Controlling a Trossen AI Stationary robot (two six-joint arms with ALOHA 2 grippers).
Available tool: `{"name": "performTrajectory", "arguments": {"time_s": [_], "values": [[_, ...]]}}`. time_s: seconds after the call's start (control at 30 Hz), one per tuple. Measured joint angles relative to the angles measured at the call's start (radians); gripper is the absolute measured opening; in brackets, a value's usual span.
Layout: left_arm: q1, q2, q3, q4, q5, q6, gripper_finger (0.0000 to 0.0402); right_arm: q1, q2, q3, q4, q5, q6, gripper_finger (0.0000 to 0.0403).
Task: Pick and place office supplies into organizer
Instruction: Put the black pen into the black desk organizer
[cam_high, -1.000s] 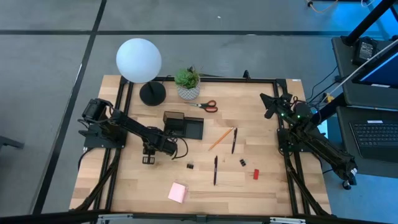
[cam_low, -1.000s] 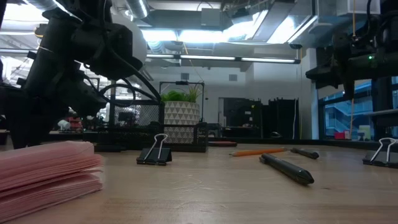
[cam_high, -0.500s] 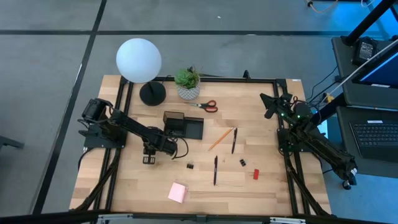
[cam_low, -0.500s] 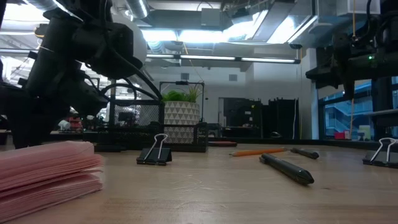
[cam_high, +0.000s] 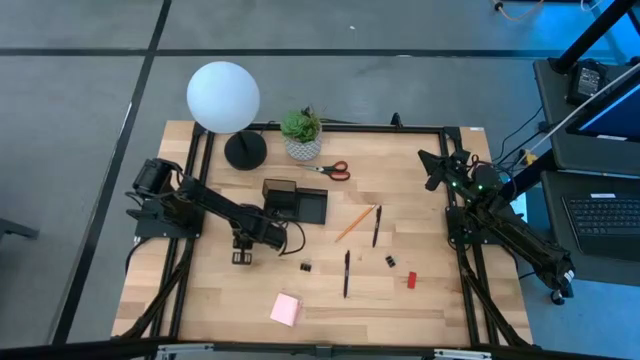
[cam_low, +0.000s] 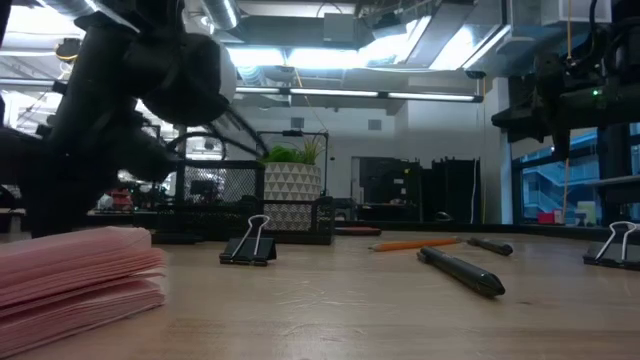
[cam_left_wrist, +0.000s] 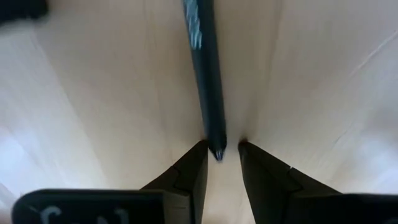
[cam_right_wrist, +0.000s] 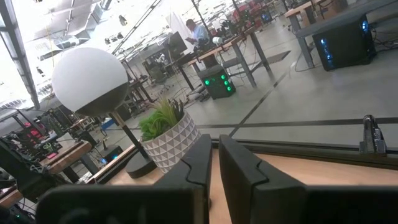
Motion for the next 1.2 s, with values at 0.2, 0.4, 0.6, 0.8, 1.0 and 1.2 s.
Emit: {"name": "performTrajectory", "arguments": {"time_s": [0.2,0.4,0.6,0.8,1.0,1.2], "values": [[0.0,-0.001,0.01,0.024,-0.013,-0.001,0.0092,0.0,0.0,0.0,0.0,0.0,0.0,0.0035],[0.0,-0.004,0.01,0.056,-0.028,-0.01,0.0092,0.0,0.0,0.0,0.0,0.0,0.0,0.0035],[0.001,-0.006,0.009,0.075,-0.051,-0.036,0.0092,0.0,0.0,0.0,0.0,0.0,0.001,0.0035],[0.021,-0.006,0.009,0.102,-0.058,-0.05,0.0092,0.0,0.0,0.0,0.0,0.0,0.001,0.0035],[0.05,-0.006,0.009,0.146,-0.062,-0.036,0.0092,0.0,0.0,0.0,0.0,0.0,0.001,0.0035],[0.065,-0.006,0.008,0.189,-0.069,-0.036,0.0092,0.0,0.0,0.0,0.001,0.0,0.002,0.0035]]}}
